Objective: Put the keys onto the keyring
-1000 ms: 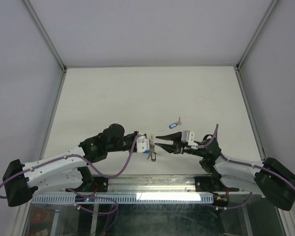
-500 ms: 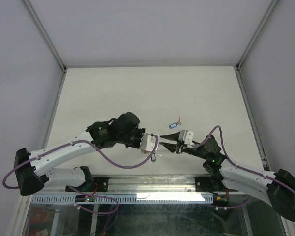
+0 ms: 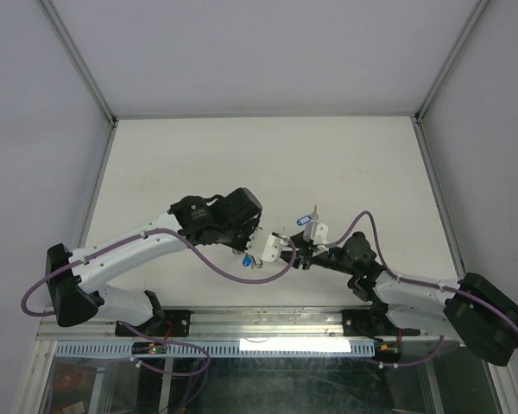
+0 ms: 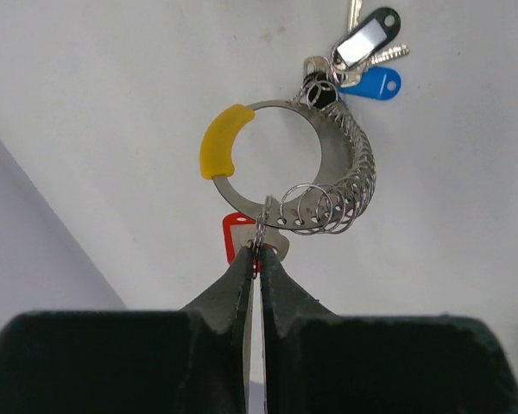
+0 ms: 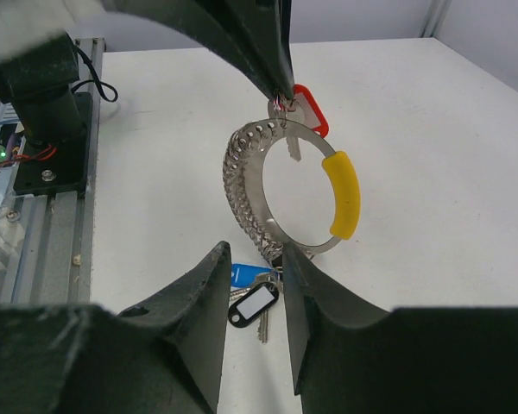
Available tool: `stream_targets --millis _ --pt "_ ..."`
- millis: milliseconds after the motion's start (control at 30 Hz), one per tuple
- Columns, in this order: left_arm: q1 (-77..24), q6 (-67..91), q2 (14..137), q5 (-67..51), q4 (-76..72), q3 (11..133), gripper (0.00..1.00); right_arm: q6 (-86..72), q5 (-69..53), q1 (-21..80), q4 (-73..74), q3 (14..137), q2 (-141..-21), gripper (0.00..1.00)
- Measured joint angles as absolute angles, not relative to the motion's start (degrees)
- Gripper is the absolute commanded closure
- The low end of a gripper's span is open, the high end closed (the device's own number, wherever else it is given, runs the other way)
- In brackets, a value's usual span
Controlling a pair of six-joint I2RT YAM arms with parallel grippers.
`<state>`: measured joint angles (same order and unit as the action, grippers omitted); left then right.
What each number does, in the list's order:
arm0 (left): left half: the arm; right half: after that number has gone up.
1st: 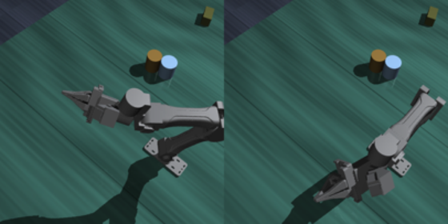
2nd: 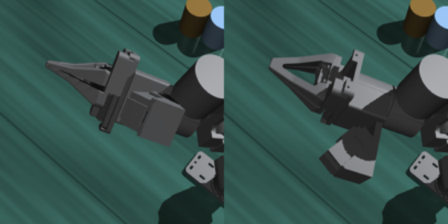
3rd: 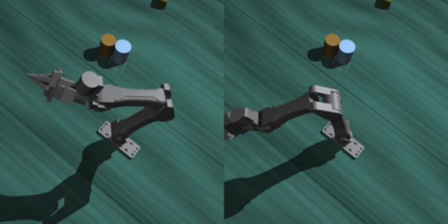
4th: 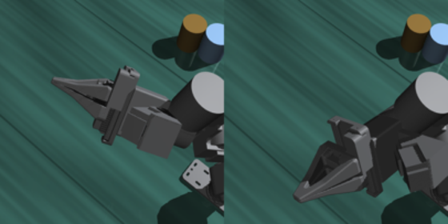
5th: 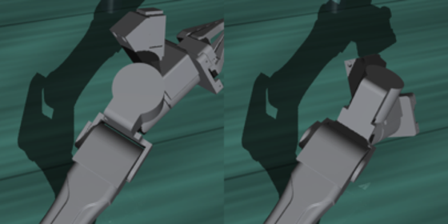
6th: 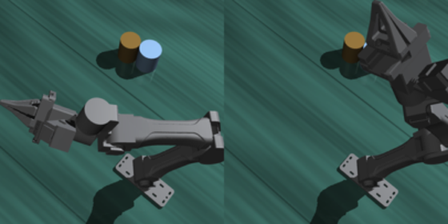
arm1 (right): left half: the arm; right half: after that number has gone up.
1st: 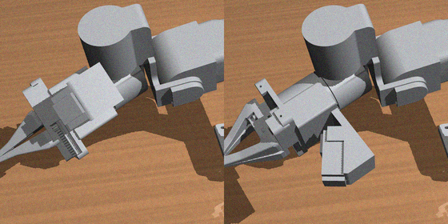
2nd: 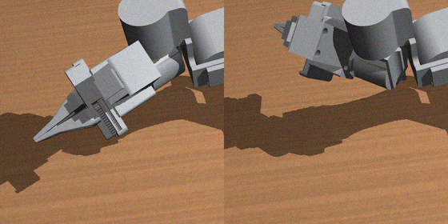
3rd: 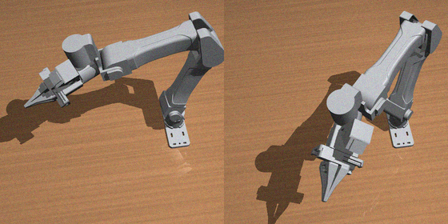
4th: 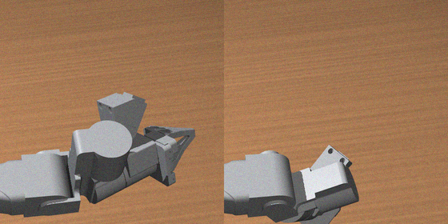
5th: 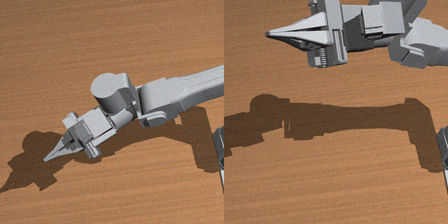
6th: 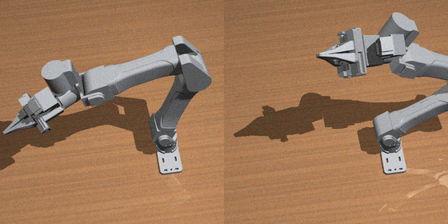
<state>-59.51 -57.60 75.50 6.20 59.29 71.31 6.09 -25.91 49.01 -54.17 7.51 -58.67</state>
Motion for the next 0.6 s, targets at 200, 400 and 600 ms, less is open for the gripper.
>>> stream_targets --millis 200,400,600 --pt "-61.1 -59.4 78.32 13.65 64.14 72.71 1.0 4.32 -25.98 49.01 -57.54 7.81 -60.55 0.67" --pt "-61.56 -59.72 79.18 14.83 65.28 75.61 1.0 2.02 -25.96 49.01 -62.65 7.81 -63.53 0.67" --pt "-61.58 -60.51 76.93 11.55 62.61 75.7 1.0 -0.43 -26.37 49.01 -69.19 8.34 -67.9 0.67"
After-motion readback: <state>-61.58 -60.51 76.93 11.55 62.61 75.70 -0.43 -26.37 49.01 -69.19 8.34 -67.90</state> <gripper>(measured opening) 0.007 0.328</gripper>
